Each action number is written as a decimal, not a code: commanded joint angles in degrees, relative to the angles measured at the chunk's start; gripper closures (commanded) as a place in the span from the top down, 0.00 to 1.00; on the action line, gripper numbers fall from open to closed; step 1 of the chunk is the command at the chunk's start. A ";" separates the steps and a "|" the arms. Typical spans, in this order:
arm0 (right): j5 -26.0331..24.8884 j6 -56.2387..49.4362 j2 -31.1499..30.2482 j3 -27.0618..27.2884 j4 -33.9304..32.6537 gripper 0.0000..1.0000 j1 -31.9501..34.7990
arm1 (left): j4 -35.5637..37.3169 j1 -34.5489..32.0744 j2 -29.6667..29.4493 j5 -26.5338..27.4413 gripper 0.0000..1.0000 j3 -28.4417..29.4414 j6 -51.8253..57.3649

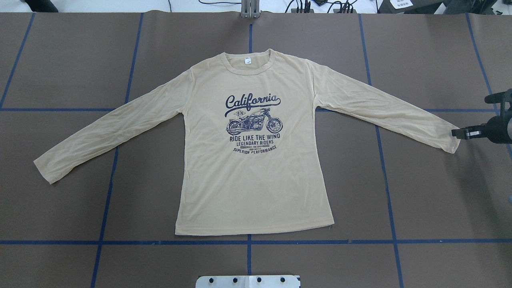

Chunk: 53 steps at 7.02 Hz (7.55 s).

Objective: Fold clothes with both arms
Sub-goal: 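Lower the right gripper onto the sleeve cuff nearest it and grasp, then lift the sleeve with the right gripper and carry it across the shirt body, then release the sleeve and withdraw the right gripper away from the shirt, then lower the left gripper onto the other sleeve cuff and grasp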

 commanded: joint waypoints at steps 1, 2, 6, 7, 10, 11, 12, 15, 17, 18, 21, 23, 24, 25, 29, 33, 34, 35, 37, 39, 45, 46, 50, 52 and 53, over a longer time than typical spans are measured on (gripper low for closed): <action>-0.53 -0.01 0.07 -0.01 -0.09 0.36 -0.03 | 0.00 -0.09 0.09 0.00 1.00 0.00 0.00; -0.71 -0.01 0.07 -0.10 -0.09 0.18 -0.03 | 0.00 0.00 0.18 0.00 1.00 0.00 0.00; 0.16 0.43 0.68 0.68 -0.09 0.00 0.15 | 0.00 -0.09 0.26 0.00 1.00 0.00 0.18; 0.17 0.60 1.04 2.43 -0.96 0.00 0.41 | 0.00 -0.09 0.26 0.00 1.00 -0.09 0.18; 4.56 0.87 3.50 15.89 -16.07 0.00 3.66 | 0.00 -0.09 0.44 0.00 1.00 -0.09 0.18; 4.56 3.65 6.98 24.86 -29.40 0.00 3.66 | -0.09 -0.09 0.70 0.00 1.00 -0.17 0.18; 4.48 9.42 14.15 29.21 -39.80 0.00 3.23 | -0.35 -0.09 0.79 0.00 1.00 -0.09 0.09; -6.21 24.90 39.18 22.54 -52.45 0.00 -9.66 | -0.35 0.00 0.79 0.00 1.00 0.09 0.00; -13.24 28.89 54.75 7.45 -51.86 0.00 -14.16 | -0.35 0.00 0.79 0.00 1.00 0.09 -0.18; -18.24 29.51 62.49 -0.46 -51.16 0.00 -16.44 | -0.35 0.00 0.79 0.09 1.00 0.09 -0.18; -26.25 33.82 74.78 -16.62 -42.56 0.00 -22.93 | -0.35 0.00 0.79 0.00 1.00 0.00 -0.09; -29.97 34.00 80.64 -25.02 -42.45 0.00 -27.52 | -0.35 0.00 0.79 0.00 1.00 0.00 0.00; -30.59 34.00 80.93 -25.50 -42.54 0.00 -28.32 | -0.35 0.00 0.79 0.00 1.00 0.00 0.00; -31.72 34.00 82.24 -27.15 -42.45 0.00 -28.85 | -0.35 -0.09 0.79 0.00 1.00 0.00 0.00; -30.17 35.85 83.74 -26.83 -48.90 1.00 -26.76 | -0.26 0.00 0.62 0.00 1.00 0.61 -0.26; -13.51 28.84 82.79 -17.62 -66.06 1.00 -16.76 | -2.62 2.79 0.26 0.09 1.00 0.26 -0.26; -7.80 24.29 77.82 -8.63 -70.97 1.00 -13.42 | -4.29 6.12 0.18 0.00 1.00 0.27 -1.92; -6.00 17.98 67.76 4.43 -72.93 1.00 -10.87 | -5.44 9.89 0.26 0.09 1.00 -0.43 -8.37; -1.34 4.89 48.77 21.96 -73.04 1.00 -4.89 | -18.21 17.45 4.10 1.05 1.00 -0.35 -25.84; 5.05 -10.22 30.39 34.04 -72.25 1.00 2.48 | -23.02 24.31 6.49 6.73 1.00 -0.44 -37.74; 11.15 -22.16 12.12 35.58 -60.47 1.00 12.63 | -33.57 42.44 13.10 24.49 0.93 5.07 -58.53; 11.15 -22.16 12.03 35.58 -60.38 1.00 12.63 | -36.19 42.80 13.01 24.61 0.87 7.45 -58.62; 10.98 -22.16 11.50 35.67 -60.21 1.00 12.63 | -37.71 46.05 12.75 24.52 0.65 10.02 -58.45; 10.98 -22.16 11.50 35.67 -60.21 1.00 12.63 | -37.79 46.67 11.87 24.61 0.62 11.42 -58.01; 10.98 -22.16 11.50 35.67 -60.21 1.00 12.63 | -37.71 46.76 11.87 24.61 0.62 11.43 -57.92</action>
